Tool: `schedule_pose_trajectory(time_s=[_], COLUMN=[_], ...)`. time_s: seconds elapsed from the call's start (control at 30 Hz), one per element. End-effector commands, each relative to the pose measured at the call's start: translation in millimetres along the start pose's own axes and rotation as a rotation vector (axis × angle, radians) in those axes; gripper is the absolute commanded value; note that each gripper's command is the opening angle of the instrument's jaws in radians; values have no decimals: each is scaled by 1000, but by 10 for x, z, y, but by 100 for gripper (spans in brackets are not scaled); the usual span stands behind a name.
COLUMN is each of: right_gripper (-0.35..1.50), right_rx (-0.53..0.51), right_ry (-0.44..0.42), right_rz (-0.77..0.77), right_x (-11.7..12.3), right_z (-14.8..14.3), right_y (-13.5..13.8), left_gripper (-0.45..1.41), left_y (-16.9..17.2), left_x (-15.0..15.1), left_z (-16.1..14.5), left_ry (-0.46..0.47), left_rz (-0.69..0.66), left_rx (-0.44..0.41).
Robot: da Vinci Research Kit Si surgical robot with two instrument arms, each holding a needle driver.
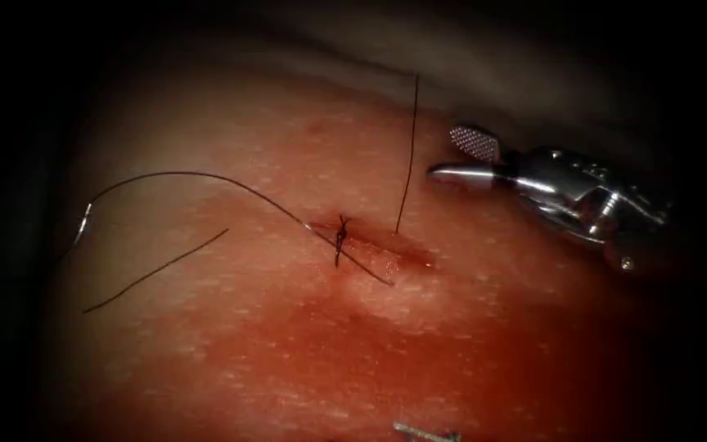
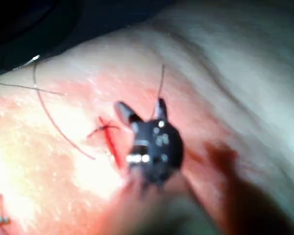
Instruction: Wound Closure
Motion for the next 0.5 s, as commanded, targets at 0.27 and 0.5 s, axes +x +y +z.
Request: schedule_pose_trajectory(time_s=[0.27,0.5], right_gripper=[141,141], right_rx=[2,1], right_ry=[2,2], right_rz=[1,1], right_x=[-3,-4], right_z=[3,3], right_y=[-9,-11], left_gripper=[70,75], left_y=[-9,-18], left_x=[-58,-86], left_z=[145,178], left_ry=[-194,-276], left_rz=[44,58], left_rx=[170,222])
